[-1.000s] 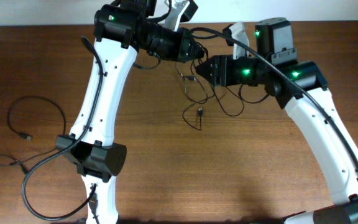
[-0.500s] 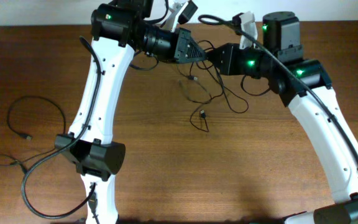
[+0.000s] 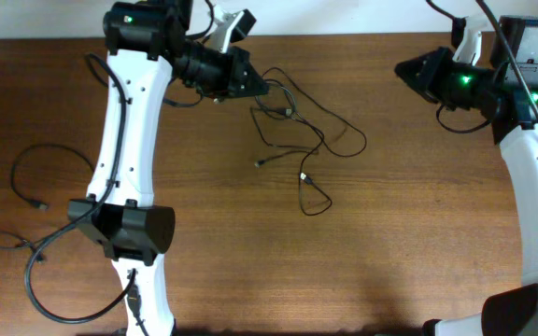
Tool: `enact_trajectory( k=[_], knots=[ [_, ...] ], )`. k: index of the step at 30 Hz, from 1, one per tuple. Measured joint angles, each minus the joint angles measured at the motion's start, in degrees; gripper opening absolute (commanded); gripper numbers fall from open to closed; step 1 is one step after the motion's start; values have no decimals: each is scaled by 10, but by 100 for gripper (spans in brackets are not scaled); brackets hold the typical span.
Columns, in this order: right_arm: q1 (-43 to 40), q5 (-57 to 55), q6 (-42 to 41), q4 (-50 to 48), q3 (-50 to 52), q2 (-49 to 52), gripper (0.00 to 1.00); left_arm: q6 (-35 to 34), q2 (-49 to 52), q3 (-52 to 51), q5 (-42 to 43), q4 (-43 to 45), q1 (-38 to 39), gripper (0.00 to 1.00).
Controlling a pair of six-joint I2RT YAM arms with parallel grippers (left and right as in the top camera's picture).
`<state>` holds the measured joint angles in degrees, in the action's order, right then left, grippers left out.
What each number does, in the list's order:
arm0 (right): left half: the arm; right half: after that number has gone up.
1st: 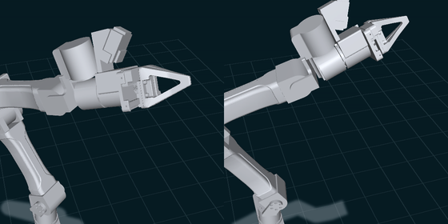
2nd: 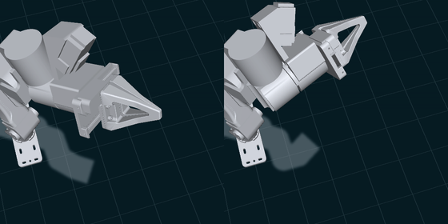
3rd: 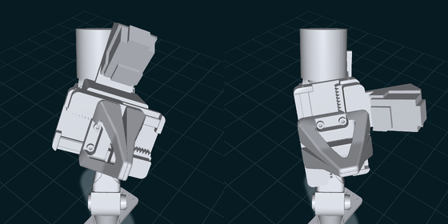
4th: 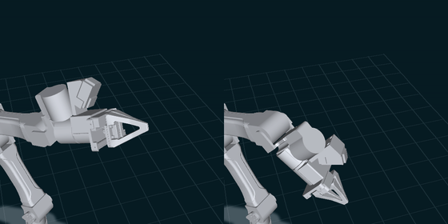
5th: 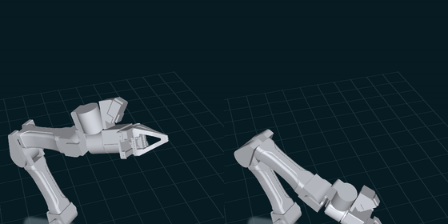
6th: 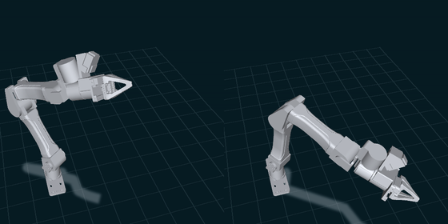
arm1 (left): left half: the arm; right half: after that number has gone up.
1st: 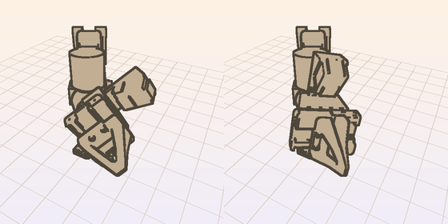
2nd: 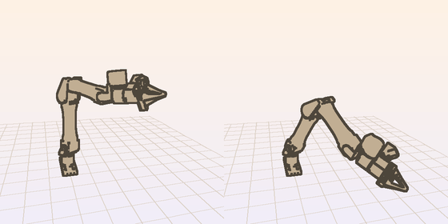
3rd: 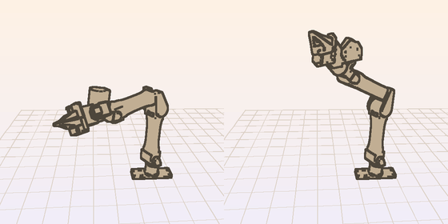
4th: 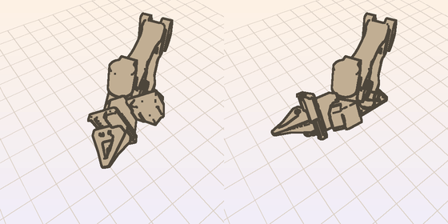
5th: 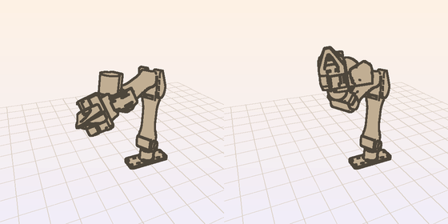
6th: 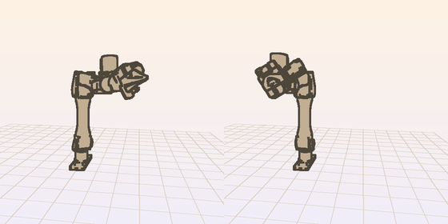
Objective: Untangle cables
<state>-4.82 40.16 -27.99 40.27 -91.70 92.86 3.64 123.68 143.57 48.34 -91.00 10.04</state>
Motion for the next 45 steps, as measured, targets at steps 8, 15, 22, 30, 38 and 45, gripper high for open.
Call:
enact_trajectory(
  k=[8,15,22,30,38,45],
  knots=[
    [88,74,64,10,0,0,45,-28,0,0,4,44,69,0],
    [118,63,221,82,0,0,43,-43,0,0,70,49,72,0],
    [139,28,287,79,0,0,38,-45,0,0,93,40,73,0],
    [139,8,279,28,0,0,34,-45,0,0,93,30,73,0],
    [174,5,278,31,0,7,34,-45,0,0,94,23,82,0],
    [160,1,276,45,0,7,4,-45,0,0,85,23,83,0]
  ],
)
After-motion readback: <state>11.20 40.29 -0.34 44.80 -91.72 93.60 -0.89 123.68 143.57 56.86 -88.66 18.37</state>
